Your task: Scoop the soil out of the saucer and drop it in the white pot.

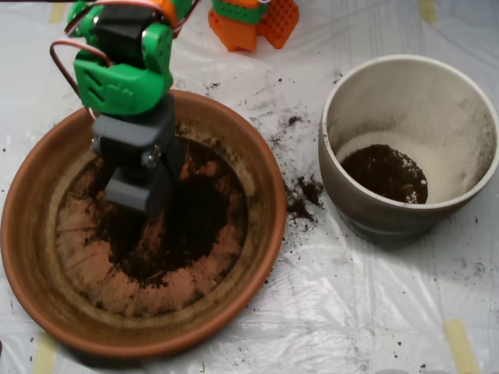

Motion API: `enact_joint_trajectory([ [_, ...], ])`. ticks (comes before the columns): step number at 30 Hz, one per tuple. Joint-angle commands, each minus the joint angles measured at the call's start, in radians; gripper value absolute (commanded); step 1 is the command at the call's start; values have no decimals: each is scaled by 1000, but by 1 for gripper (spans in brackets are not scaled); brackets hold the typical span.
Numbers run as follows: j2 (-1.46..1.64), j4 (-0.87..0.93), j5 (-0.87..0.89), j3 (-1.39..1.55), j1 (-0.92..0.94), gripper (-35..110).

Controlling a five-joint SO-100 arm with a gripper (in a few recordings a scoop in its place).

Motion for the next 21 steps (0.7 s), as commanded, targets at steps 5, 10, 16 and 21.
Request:
enact_joint_trajectory([
  [5,453,-9,-64,164,-114,-1],
  [10,635,34,-77,225,-222,-1],
  [16,735,126,-77,170,-387,-1],
  [21,690,199,-60,57,-535,-1],
])
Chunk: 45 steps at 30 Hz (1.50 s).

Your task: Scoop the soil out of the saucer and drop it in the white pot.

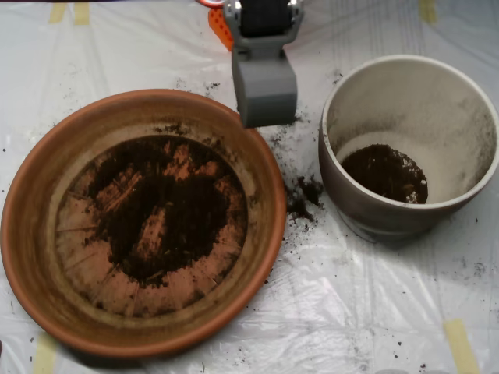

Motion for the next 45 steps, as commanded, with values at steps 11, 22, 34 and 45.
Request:
enact_joint_trajectory([
  [11,-210,209,-6,-445,-376,-1],
  [22,-290,192,-29,-411,-411,31],
  [34,-284,192,-37,-383,-443,45],
  [45,-293,207,86,-466,-368,42],
])
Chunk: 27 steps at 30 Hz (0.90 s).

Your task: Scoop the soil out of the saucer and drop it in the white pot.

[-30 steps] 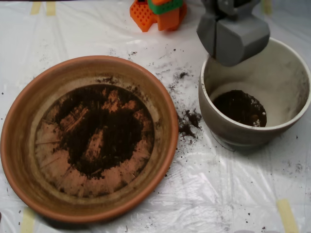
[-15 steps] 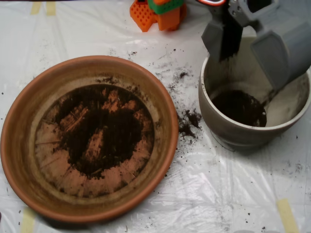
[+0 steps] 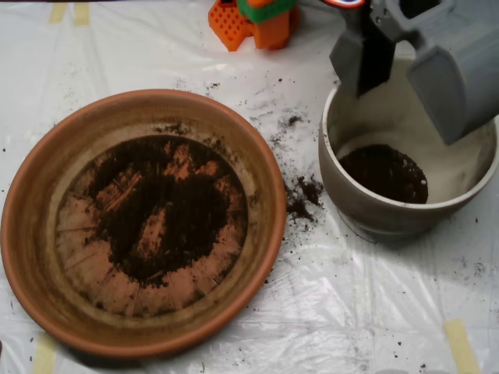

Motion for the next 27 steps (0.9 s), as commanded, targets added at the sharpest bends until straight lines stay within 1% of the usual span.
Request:
enact_joint_trajectory([
  [1,31,12,41,-103,57,41],
  [5,54,9,94,-114,202,37],
  [10,98,-49,97,-8,385,30],
  [14,141,-114,75,124,503,35],
  [20,193,-268,48,399,650,37],
  [24,138,-393,-6,551,715,37],
  [27,69,-446,-46,603,742,37],
])
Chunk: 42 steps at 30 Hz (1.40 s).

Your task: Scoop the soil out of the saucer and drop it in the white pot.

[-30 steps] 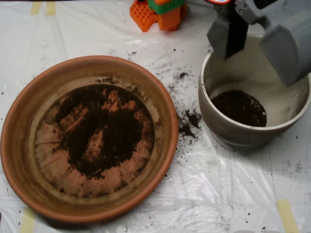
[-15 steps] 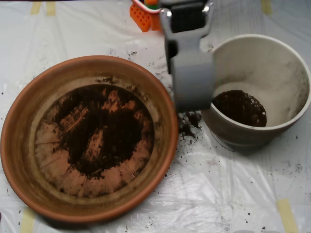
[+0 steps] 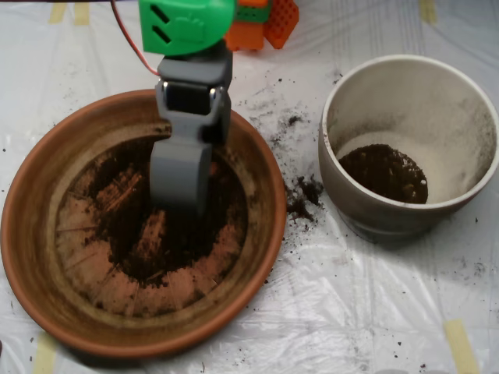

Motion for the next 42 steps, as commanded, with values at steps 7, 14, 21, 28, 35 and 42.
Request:
enact_joint_trajectory([
  [7,-207,-123,-133,3,83,36],
  [14,-321,-140,-183,-60,67,37],
  [21,-376,-141,-186,-115,37,38],
  [28,-477,-81,-213,-207,29,43],
  [35,-561,-34,-249,-261,11,33],
  [42,-529,-38,-252,-236,23,5],
])
